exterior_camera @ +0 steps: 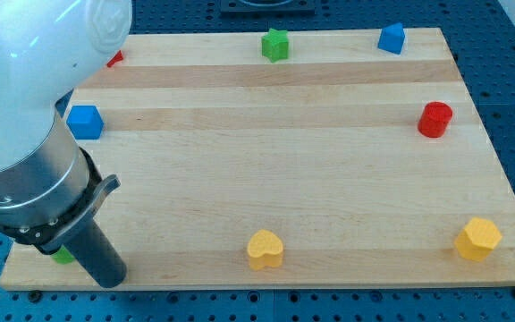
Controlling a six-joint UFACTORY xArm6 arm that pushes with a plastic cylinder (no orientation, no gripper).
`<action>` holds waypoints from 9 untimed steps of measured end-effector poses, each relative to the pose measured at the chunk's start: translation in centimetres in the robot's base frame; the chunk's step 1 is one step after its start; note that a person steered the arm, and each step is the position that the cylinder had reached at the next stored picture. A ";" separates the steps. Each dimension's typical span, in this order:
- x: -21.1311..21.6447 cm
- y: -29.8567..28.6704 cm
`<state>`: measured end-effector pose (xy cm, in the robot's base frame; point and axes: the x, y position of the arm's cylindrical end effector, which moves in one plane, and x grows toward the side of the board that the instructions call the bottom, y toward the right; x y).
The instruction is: Point at the green circle
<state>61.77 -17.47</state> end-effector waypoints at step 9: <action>0.0 -5.9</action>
<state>61.80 -23.42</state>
